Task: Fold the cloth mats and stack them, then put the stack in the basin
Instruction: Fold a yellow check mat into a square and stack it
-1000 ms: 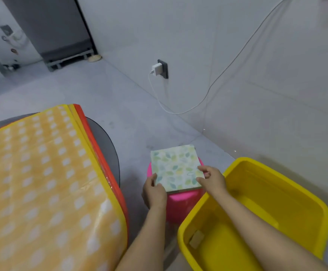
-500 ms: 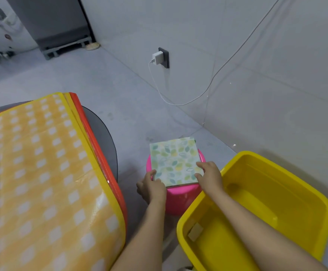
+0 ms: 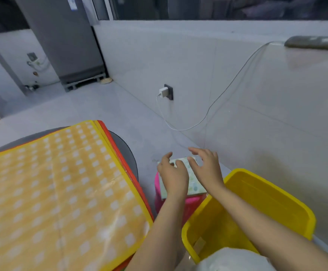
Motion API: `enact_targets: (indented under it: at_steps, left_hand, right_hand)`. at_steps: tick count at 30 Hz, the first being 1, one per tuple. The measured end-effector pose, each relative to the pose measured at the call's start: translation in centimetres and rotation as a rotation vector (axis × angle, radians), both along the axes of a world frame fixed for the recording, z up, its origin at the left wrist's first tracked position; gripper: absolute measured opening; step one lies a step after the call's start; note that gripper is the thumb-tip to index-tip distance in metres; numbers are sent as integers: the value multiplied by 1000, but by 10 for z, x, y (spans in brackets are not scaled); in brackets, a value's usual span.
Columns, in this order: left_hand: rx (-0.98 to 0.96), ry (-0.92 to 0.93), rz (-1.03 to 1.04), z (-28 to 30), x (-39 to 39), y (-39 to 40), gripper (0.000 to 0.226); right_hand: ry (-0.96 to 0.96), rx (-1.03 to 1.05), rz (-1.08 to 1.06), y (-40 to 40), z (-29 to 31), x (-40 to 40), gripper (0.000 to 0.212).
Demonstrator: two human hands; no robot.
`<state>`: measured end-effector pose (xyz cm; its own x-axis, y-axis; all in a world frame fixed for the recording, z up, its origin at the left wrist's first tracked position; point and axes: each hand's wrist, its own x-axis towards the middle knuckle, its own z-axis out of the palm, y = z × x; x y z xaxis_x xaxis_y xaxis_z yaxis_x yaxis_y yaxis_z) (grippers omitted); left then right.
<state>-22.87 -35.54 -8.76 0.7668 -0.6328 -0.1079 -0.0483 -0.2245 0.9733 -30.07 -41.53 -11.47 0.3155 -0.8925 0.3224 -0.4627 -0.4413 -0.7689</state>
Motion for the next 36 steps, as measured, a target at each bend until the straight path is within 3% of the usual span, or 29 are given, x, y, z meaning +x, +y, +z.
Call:
enact_targets:
  at_steps: [6,12,21,31,34,36]
  left_hand:
    - [-196,-100,23,81,17,61,34]
    - [-266,-239,74,120,59,153,32]
    - [-32,-442,87,87,121,296,34]
    - [296,-637,-154,39,150,371,14]
    - [388,-723,-337,37,155,382,50]
    - [394,-732,-413,39,157,389,51]
  right_hand:
    - [-55,-193,182,52,99,20,30]
    - [-102,-257,352,130,137,59,27]
    - [73,-272,708,232,100,104,35]
    - [302,-293,968,261,62,113,30]
    - [355,-364,1032,261,60,109,31]
    - [377,-376,1057,260,61,105,32]
